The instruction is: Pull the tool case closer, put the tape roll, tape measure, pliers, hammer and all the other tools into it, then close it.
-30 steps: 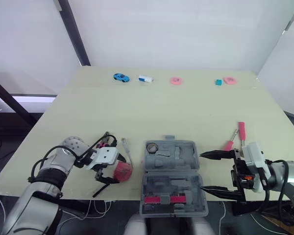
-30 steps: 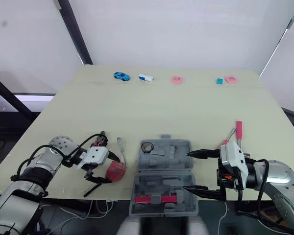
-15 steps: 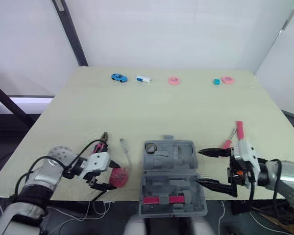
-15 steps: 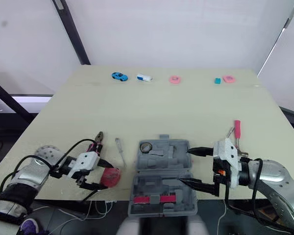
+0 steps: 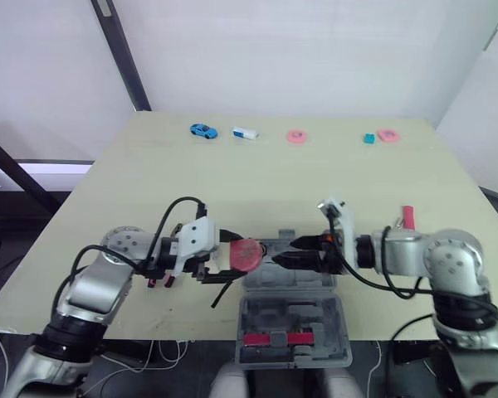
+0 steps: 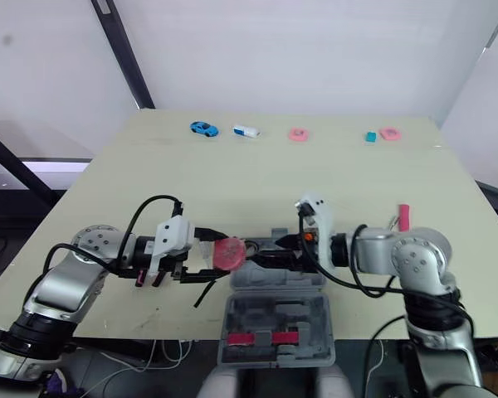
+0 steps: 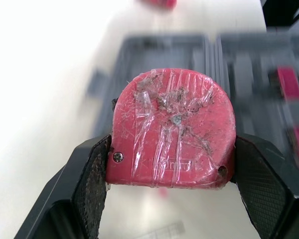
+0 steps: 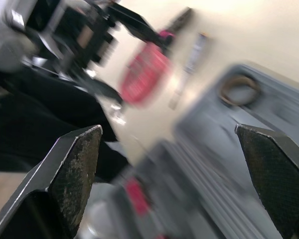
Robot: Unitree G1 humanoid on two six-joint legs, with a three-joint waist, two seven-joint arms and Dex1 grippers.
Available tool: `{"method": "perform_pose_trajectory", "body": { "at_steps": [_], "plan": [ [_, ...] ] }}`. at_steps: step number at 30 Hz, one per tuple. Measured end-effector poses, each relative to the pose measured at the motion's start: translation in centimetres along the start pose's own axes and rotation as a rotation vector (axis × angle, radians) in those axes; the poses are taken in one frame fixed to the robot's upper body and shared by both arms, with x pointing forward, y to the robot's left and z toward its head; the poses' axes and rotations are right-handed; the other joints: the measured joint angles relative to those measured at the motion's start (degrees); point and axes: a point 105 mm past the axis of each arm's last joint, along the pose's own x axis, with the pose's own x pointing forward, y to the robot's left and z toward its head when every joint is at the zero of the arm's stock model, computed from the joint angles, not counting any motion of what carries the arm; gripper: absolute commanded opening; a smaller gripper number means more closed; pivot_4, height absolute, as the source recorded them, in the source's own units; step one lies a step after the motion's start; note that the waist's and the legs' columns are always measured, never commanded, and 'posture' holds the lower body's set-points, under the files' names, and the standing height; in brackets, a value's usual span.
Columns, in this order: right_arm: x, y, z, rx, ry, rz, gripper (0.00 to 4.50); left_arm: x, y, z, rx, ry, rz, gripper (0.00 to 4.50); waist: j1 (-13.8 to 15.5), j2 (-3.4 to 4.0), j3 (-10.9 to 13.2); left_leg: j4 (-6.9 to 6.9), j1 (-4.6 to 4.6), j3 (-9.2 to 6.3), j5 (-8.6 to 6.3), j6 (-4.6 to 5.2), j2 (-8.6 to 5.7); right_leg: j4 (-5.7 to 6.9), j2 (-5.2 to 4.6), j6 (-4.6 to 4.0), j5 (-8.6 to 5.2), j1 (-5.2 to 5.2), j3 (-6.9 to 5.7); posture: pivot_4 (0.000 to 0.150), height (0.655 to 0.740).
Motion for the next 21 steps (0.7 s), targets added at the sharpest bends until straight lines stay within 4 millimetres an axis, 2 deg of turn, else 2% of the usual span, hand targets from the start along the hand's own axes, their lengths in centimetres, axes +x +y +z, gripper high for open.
{"method": "perform_pose_trajectory", "body": {
  "at_steps": [5,8,9,10,11,16,20,21],
  "plan": [
    [1.4,0.1,0.1,0.134,0.002,0.044,4.5,1.5,0.0,0.7,0.019,-0.03,0.016,3.16,-0.1,0.01,0.0,-0.02,-0.05,-0.01,0.0,0.0,0.0,-0.03,0.01,0.01,0.0,-0.02,0.0,0.15,0.74],
    [2.0,-0.4,0.2,0.199,-0.015,0.038,3.71,2.2,-0.1,1.0,0.021,-0.049,0.019,3.16,-0.5,0.01,0.0,-0.02,-0.05,-0.05,0.0,0.0,0.0,-0.02,0.02,0.01,0.01,-0.02,-0.01,0.15,0.74],
    [2.1,-0.7,0.2,0.22,-0.016,0.021,3.29,2.5,-0.3,1.3,0.026,-0.06,0.015,3.16,-0.7,0.01,0.0,-0.02,-0.06,-0.05,0.0,0.0,-0.01,-0.02,0.02,0.02,0.01,-0.01,-0.01,0.15,0.74],
    [2.1,-0.9,0.1,0.23,-0.017,0.008,2.55,2.6,-0.4,1.6,0.035,-0.067,0.017,3.16,-0.9,0.01,0.0,-0.02,-0.06,-0.05,0.0,0.0,-0.01,-0.03,0.01,0.02,0.01,-0.02,0.0,0.15,0.74],
    [2.0,-1.0,0.1,0.232,-0.017,0.006,2.35,2.6,-0.4,1.6,0.038,-0.069,0.018,3.16,-1.1,0.01,0.0,-0.02,-0.06,-0.05,0.0,0.0,-0.01,-0.03,0.01,0.02,0.01,-0.01,0.0,0.15,0.74],
    [1.7,-1.5,0.1,0.269,-0.022,-0.012,0.63,3.0,-0.4,2.2,0.068,-0.082,0.043,3.16,-1.6,0.01,0.0,-0.04,-0.05,-0.09,0.0,0.0,0.0,-0.02,0.04,0.02,0.01,-0.02,0.0,0.15,0.74],
    [1.4,-1.5,0.0,0.28,-0.023,-0.002,0.56,3.3,-0.6,2.5,0.076,-0.097,0.044,3.16,-1.5,0.01,0.0,-0.05,-0.06,-0.09,0.0,0.01,0.0,-0.04,0.04,0.02,0.01,-0.02,0.0,0.15,0.74],
    [1.2,-1.5,-0.1,0.284,-0.023,-0.002,0.56,3.5,-0.7,2.5,0.062,-0.106,0.043,4.13,-1.5,0.01,0.0,-0.06,-0.06,-0.08,0.0,0.01,0.0,-0.05,0.04,0.02,0.01,-0.02,0.01,0.15,0.74]
  ]
}}
